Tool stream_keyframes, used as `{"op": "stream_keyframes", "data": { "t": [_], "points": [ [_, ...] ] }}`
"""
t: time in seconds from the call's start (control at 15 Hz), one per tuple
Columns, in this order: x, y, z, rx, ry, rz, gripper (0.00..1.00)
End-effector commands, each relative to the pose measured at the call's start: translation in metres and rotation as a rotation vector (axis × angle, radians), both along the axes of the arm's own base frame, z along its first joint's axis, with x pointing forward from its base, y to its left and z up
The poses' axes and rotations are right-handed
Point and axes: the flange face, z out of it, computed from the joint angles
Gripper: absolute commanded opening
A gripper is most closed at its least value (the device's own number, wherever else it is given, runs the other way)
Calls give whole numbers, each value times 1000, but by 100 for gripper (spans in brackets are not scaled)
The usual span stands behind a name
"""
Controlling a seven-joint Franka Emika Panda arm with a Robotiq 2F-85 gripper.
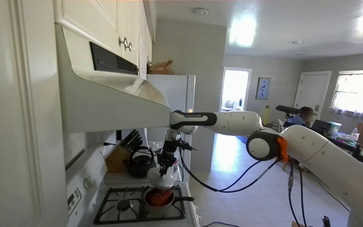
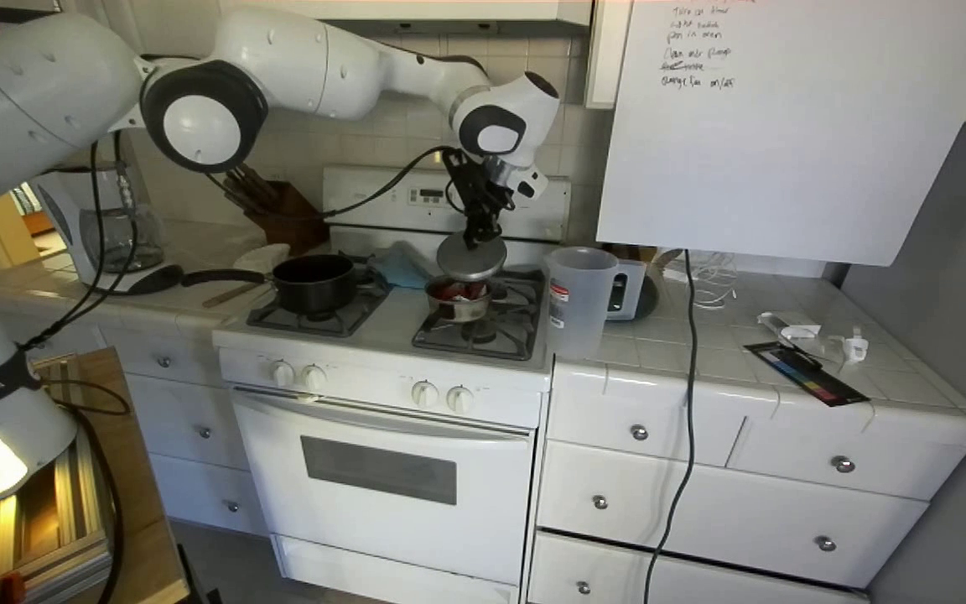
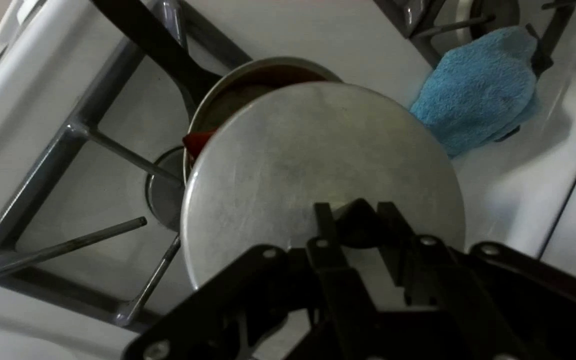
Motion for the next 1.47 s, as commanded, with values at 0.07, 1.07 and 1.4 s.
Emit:
{"op": "stream_keyframes", "data": {
  "t": [0.07, 1.07, 1.4],
  "points": [
    [-3, 4, -10, 47, 47, 41, 7],
    [-6, 9, -36, -27, 130, 50, 7],
    [-4, 16, -40, -53, 136, 59, 7]
  ]
}}
